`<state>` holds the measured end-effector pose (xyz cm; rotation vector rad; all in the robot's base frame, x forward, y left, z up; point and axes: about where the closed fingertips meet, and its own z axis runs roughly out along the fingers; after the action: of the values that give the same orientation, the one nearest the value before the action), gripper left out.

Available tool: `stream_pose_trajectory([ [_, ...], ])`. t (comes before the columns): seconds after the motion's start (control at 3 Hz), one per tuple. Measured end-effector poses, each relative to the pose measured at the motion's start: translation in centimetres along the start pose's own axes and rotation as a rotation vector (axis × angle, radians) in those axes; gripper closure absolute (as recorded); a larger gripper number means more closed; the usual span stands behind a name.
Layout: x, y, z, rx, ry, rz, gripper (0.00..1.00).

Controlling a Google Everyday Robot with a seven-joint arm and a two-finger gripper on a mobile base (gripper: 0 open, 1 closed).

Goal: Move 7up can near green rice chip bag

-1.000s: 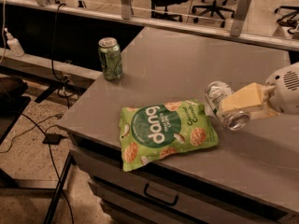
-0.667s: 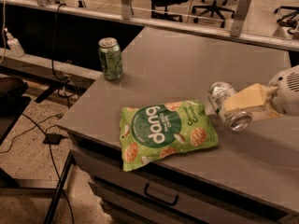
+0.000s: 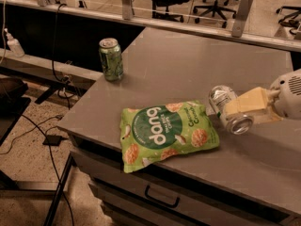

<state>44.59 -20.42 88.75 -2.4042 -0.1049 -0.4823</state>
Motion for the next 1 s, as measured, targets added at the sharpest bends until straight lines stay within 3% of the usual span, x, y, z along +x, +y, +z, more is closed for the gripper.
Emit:
stream_pose_trajectory([
  [1.0,-0.68,-0.18,0.71,-0.001,-0.041,-0.026,0.19],
])
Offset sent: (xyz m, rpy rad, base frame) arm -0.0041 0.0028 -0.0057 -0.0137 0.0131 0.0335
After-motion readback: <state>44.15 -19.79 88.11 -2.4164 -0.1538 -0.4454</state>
